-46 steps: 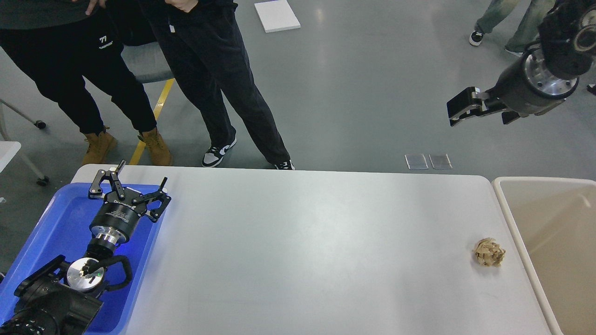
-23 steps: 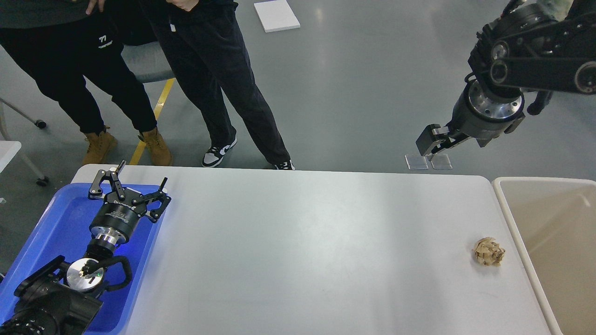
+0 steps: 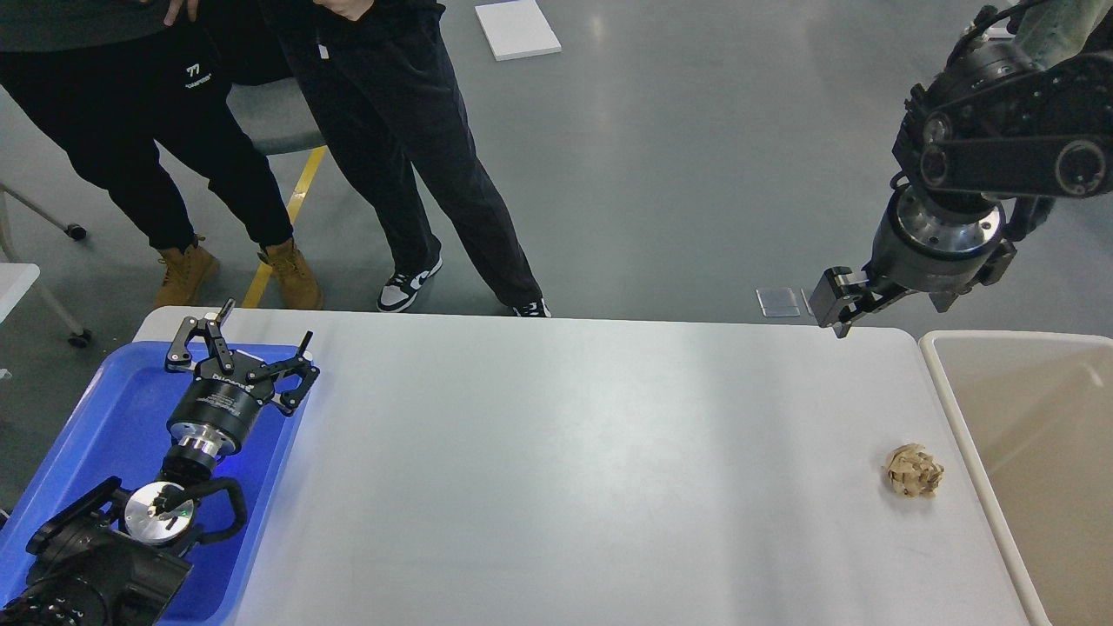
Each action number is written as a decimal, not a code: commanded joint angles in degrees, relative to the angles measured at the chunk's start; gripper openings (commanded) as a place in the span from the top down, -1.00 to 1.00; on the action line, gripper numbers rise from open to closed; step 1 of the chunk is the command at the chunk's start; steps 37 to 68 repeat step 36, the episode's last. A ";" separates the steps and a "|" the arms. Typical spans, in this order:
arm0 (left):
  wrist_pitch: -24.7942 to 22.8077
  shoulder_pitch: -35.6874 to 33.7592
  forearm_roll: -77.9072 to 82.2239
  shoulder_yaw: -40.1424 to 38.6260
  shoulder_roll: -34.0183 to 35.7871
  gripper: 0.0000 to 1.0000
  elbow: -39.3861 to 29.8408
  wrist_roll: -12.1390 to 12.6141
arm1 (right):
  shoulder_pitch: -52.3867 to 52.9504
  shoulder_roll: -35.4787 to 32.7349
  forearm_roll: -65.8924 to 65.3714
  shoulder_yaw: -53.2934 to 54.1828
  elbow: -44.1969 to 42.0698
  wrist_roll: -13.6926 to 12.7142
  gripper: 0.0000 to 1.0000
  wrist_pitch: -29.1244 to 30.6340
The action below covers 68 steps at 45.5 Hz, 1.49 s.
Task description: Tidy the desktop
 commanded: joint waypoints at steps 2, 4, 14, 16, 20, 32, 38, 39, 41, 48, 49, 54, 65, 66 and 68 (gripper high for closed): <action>0.00 0.00 0.00 0.00 0.00 -1.00 0.00 -0.01 | 0.27 0.46 4.49 -3.07 0.42 0.17 -1.00 -0.04; 0.00 0.00 0.00 0.00 0.00 -1.00 0.00 -0.01 | 0.10 0.54 5.37 -3.16 0.50 0.17 -1.00 -0.04; 0.00 0.00 0.00 0.00 0.00 -1.00 0.00 -0.01 | -0.17 0.11 5.81 -5.27 0.50 0.17 -1.00 0.49; 0.00 0.00 0.00 0.00 0.00 -1.00 0.00 -0.01 | -0.16 0.11 5.72 -5.36 0.50 0.17 -1.00 0.58; 0.00 0.00 0.00 0.00 0.00 -1.00 0.00 -0.01 | -0.16 0.11 5.64 -5.36 0.59 0.17 -1.00 1.02; 0.00 0.00 0.00 0.00 0.00 -1.00 0.00 -0.01 | -0.08 0.37 5.28 -5.36 0.50 0.17 -1.00 4.36; 0.00 0.00 0.00 0.00 0.00 -1.00 0.00 -0.01 | -0.16 0.46 5.28 -5.36 0.50 0.17 -1.00 4.44; 0.00 0.00 0.00 0.00 0.00 -1.00 0.00 -0.01 | -0.16 0.46 5.28 -5.36 0.50 0.17 -1.00 4.44; 0.00 0.00 0.00 0.00 0.00 -1.00 0.00 -0.01 | -0.16 0.46 5.28 -5.36 0.50 0.17 -1.00 4.44; 0.00 0.00 0.00 0.00 0.00 -1.00 0.00 -0.01 | -0.16 0.46 5.28 -5.36 0.50 0.17 -1.00 4.44; 0.00 0.00 0.00 0.00 0.00 -1.00 0.00 -0.01 | -0.16 0.46 5.28 -5.36 0.50 0.17 -1.00 4.44; 0.00 0.00 0.00 0.00 0.00 -1.00 0.00 -0.01 | -0.16 0.46 5.28 -5.36 0.50 0.17 -1.00 4.44; 0.00 0.00 0.00 0.00 0.00 -1.00 0.00 -0.01 | -0.16 0.46 5.28 -5.36 0.50 0.17 -1.00 4.44; 0.00 0.00 0.00 0.00 0.00 -1.00 0.00 -0.01 | -0.16 0.46 5.28 -5.36 0.50 0.17 -1.00 4.44; 0.00 0.00 0.00 0.00 0.00 -1.00 0.00 -0.01 | -0.16 0.46 5.28 -5.36 0.50 0.17 -1.00 4.44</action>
